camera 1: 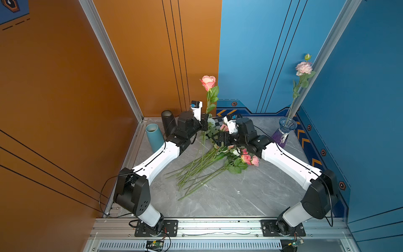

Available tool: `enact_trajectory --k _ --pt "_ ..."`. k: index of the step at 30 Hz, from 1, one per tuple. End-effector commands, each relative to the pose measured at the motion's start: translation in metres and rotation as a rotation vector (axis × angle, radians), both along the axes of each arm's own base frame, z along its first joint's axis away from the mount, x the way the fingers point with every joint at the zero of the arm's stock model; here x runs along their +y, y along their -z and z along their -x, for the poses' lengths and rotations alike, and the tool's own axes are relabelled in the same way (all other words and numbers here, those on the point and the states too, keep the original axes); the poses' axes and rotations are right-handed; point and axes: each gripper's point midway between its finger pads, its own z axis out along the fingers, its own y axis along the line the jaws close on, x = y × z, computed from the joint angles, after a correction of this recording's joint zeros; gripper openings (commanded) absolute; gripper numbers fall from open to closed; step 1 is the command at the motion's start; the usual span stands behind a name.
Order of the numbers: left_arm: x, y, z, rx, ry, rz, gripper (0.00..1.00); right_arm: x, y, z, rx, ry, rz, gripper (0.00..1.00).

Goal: Place the pink flowers into the vase
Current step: Pick up the flower at the center of the board, then place the flower in the vase.

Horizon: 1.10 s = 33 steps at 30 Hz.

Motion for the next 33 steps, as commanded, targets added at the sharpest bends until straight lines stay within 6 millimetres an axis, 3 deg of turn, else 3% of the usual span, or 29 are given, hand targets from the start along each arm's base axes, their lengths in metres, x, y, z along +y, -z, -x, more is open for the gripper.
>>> enact_trajectory --k 1,12,17,26,29,33 --pt "-0.007 -0.025 -0.001 -0.034 -0.005 0.078 0.00 0.013 -0.018 -0.012 -0.054 0.017 -0.028 0.93" --pt "-0.009 -0.026 -0.001 -0.024 -0.008 0.165 0.00 0.023 -0.022 -0.039 -0.093 0.075 -0.025 0.74" --pt "-0.012 -0.022 -0.003 -0.010 -0.002 0.175 0.00 0.029 -0.023 -0.044 -0.100 0.073 -0.026 0.56" --pt "-0.005 -0.012 -0.005 0.012 -0.026 0.176 0.00 0.032 -0.027 -0.047 -0.121 0.078 -0.018 0.13" --pt "-0.001 -0.013 -0.005 0.010 -0.032 0.178 0.00 0.029 -0.029 -0.048 -0.130 0.087 -0.013 0.09" --pt "0.003 -0.015 -0.005 0.006 -0.035 0.180 0.08 0.023 -0.032 -0.049 -0.148 0.098 0.003 0.05"
